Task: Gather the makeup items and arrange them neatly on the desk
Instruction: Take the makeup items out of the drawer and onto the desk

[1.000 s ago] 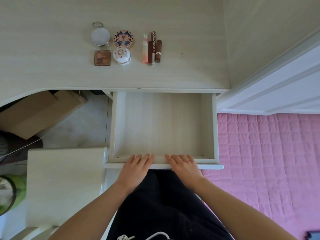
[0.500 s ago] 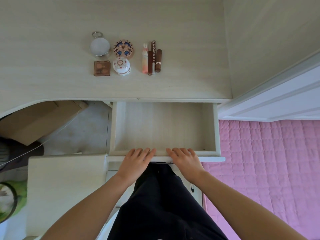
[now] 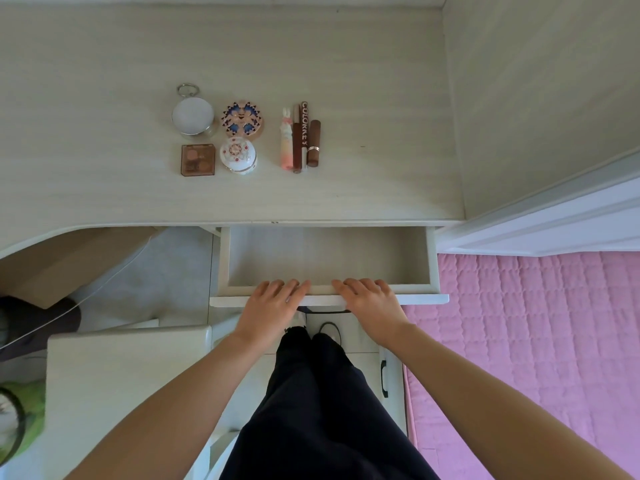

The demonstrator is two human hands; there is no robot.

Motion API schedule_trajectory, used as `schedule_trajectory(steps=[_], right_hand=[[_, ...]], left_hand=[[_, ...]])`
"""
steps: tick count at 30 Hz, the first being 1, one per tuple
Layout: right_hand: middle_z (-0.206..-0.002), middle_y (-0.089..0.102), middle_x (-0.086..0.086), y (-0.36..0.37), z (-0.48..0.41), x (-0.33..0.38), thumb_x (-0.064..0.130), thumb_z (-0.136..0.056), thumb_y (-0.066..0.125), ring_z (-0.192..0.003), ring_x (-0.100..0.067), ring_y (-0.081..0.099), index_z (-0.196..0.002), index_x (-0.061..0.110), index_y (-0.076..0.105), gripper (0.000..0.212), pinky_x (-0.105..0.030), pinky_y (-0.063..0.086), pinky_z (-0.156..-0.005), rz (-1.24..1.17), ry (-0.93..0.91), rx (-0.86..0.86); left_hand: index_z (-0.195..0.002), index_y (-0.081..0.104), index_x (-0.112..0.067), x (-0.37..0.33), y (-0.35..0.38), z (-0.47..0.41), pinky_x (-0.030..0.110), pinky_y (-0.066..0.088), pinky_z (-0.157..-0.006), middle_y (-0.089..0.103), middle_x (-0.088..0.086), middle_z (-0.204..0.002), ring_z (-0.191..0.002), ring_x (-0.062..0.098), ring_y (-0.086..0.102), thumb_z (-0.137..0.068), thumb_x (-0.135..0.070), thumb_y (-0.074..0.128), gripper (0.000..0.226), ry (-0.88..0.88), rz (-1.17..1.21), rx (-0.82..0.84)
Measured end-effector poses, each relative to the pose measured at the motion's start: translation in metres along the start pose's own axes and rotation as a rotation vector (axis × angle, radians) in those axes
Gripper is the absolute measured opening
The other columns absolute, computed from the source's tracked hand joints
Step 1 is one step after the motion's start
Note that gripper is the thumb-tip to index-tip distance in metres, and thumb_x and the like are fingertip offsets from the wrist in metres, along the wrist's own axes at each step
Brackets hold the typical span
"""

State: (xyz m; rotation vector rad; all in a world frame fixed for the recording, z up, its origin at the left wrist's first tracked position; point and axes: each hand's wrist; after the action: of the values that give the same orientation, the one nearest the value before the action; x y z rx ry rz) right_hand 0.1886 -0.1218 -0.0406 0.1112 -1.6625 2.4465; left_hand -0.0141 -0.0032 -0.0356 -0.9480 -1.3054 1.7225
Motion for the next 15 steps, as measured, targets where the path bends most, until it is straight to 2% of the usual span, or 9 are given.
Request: schedule_trajectory(steps=[4, 6, 9, 15], right_hand=[[-0.103, 0.067, 0.005, -0.010, -0.014, -0.008, 0.010, -0.048, 0.089, -0.083, -0.023, 0.067, -0.122, 0.022, 0.057, 0.082, -0.038, 0.054, -0.073, -0.035, 0.019, -0.041], [-0.104, 0.067, 0.005, -0.013, -0.019, -0.012, 0.008, -0.047, 0.089, -0.086, -0.023, 0.066, -0.123, 0.022, 0.056, 0.084, -0.039, 0.054, -0.076, -0.053, 0.024, -0.064], [-0.105, 0.067, 0.003, -0.017, -0.024, -0.015, 0.003, -0.049, 0.086, -0.090, -0.024, 0.065, -0.122, 0.022, 0.058, 0.080, -0.039, 0.053, -0.082, -0.095, 0.041, -0.128], [-0.112, 0.066, -0.011, -0.024, -0.010, -0.018, -0.016, -0.050, 0.073, -0.106, -0.032, 0.063, -0.111, 0.008, 0.067, 0.066, -0.040, 0.052, -0.088, -0.151, 0.009, -0.302]], left_hand=[[-0.116, 0.065, -0.012, 0.006, -0.011, -0.017, 0.037, 0.056, -0.071, 0.070, 0.003, -0.100, -0.079, 0.026, 0.067, -0.056, 0.005, 0.069, 0.062, -0.069, 0.046, -0.050], [-0.110, 0.068, -0.015, 0.009, -0.017, -0.024, 0.035, 0.056, -0.071, 0.071, -0.001, -0.097, -0.078, 0.025, 0.068, -0.052, 0.000, 0.081, 0.061, -0.123, 0.080, -0.059], [-0.105, 0.070, -0.016, 0.011, -0.020, -0.031, 0.034, 0.055, -0.073, 0.072, -0.002, -0.096, -0.082, 0.024, 0.069, -0.050, -0.003, 0.086, 0.059, -0.208, 0.108, -0.083], [-0.106, 0.071, -0.014, 0.001, -0.023, -0.030, 0.038, 0.053, -0.085, 0.070, 0.001, -0.110, -0.104, 0.025, 0.065, -0.072, -0.004, 0.076, 0.036, -0.398, 0.233, -0.112]])
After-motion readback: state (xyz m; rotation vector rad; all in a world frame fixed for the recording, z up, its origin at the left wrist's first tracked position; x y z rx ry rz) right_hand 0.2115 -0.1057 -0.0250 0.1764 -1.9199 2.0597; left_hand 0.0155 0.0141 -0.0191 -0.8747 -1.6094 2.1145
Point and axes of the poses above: each hand's wrist, its own z-axis away from the middle knuckle, its own y-axis out of the palm, x = y × z
